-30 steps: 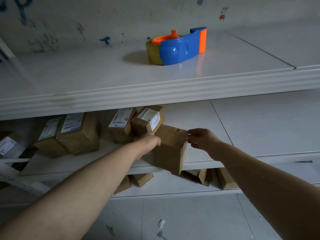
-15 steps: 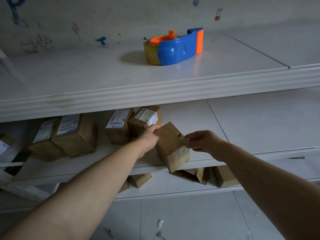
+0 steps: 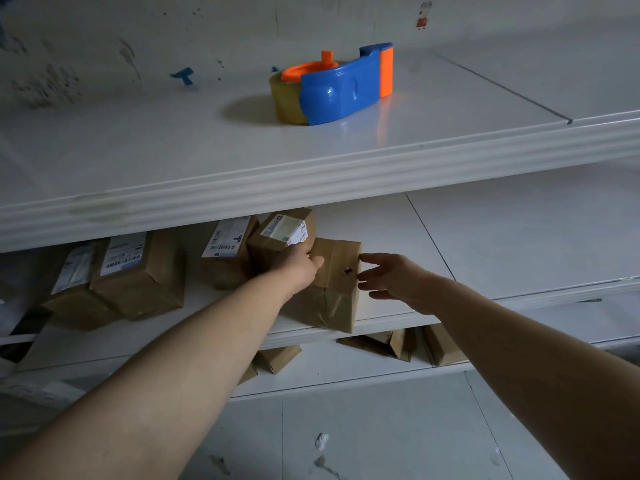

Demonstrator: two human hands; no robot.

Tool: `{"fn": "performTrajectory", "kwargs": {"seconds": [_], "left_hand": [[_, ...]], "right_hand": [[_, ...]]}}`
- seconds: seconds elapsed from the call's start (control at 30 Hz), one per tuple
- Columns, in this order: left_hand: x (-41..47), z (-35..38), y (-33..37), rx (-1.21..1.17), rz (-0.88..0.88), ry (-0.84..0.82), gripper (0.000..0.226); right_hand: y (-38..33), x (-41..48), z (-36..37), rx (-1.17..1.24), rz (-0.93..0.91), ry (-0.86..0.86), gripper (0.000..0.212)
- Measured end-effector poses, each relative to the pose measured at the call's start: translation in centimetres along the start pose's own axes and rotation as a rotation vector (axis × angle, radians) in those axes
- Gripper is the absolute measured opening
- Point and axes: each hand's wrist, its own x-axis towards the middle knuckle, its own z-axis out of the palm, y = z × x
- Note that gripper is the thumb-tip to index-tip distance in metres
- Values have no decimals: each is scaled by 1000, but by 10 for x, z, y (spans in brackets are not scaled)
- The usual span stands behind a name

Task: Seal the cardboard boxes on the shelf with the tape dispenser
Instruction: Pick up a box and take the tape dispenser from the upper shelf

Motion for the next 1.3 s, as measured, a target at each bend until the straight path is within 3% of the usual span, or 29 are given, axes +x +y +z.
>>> {"fn": "performTrajectory", "kwargs": {"seconds": [0.17,0.33,0.43,0.63,0.73,0.87,0.97,1.2,1.3], "left_hand": [[-3,-2,-3,-86,11,-52,51],[-14,-8,1,169,34,-108,52],[-28,-23,11,201,68,-173,50],[-78,-48,33,271,280,-128,36],[-104,-62,49,185,429,-114,28],[-124,-92,83,37,623,77,21],[-122,-114,102,-14,675,208,23],[-93,-148,133,159,622,545,25],[-76,-154,147,272,635,602,26]], "right_hand": [[1,7,-2,-57,-3,-16,63],[-10,1,-1,-185,1,188,44],[-25,-13,0,-212,-34,237,37],[-41,-56,15,-342,-177,319,15],[-55,-78,22,-359,-287,398,14],[-82,-99,31,-314,-461,513,16],[-103,-107,34,-284,-529,536,15],[-144,-105,23,-335,-541,602,11],[-160,-106,17,-267,-617,582,13]]}}
